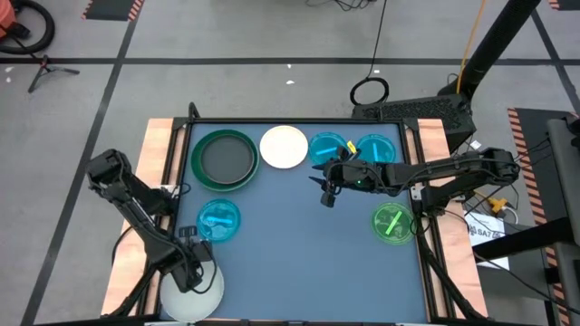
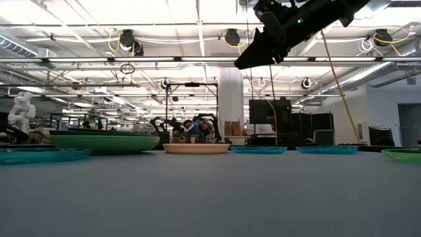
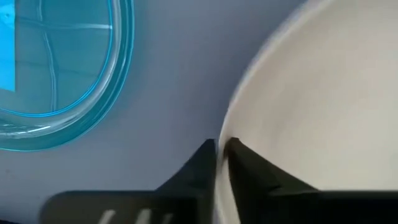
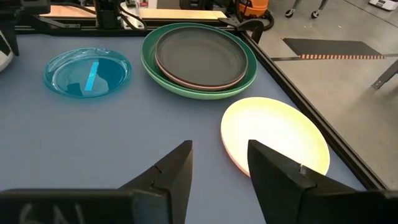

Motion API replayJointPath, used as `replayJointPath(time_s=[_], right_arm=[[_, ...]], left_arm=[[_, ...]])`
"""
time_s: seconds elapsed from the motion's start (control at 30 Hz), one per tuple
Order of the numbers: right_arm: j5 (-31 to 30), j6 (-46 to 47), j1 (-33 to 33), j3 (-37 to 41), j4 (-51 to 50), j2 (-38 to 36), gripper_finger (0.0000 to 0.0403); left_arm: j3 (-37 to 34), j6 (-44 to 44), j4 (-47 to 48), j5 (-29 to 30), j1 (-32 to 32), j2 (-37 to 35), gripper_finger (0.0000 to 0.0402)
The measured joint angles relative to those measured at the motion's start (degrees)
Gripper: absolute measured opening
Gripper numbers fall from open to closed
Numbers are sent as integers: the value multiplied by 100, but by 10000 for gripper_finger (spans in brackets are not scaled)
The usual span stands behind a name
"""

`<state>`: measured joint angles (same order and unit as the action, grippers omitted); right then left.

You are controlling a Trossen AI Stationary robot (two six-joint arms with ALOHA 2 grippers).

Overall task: Stack plastic plates
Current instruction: Stack the gray plate on top of the black plate

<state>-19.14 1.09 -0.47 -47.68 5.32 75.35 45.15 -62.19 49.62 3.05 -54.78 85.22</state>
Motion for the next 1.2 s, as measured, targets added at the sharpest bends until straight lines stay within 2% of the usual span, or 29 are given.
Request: replayJointPath(time_s=[0.07,0.3,0.53,0.7,0.83,1.0,1.2], right_arm=[[0,1,-2,0,0,0,146],[0,2,8,0,0,0,146],[10,-5,59,0,4,0,146],[9,-12,57,0,2,0,146],[11,-38,59,0,2,0,146],[7,-44,59,0,2,0,146],[7,-45,59,0,2,0,146]], left_arm=[[7,-6,-13,2,-4,-13,14],[134,166,24,204,-4,-100,10],[504,259,208,1219,149,-793,9],[715,432,740,1919,567,-1358,9],[949,196,1654,2658,1233,-1787,9],[1259,-195,2695,3273,2538,-2212,9],[1447,886,2845,3349,4302,-2544,9]])
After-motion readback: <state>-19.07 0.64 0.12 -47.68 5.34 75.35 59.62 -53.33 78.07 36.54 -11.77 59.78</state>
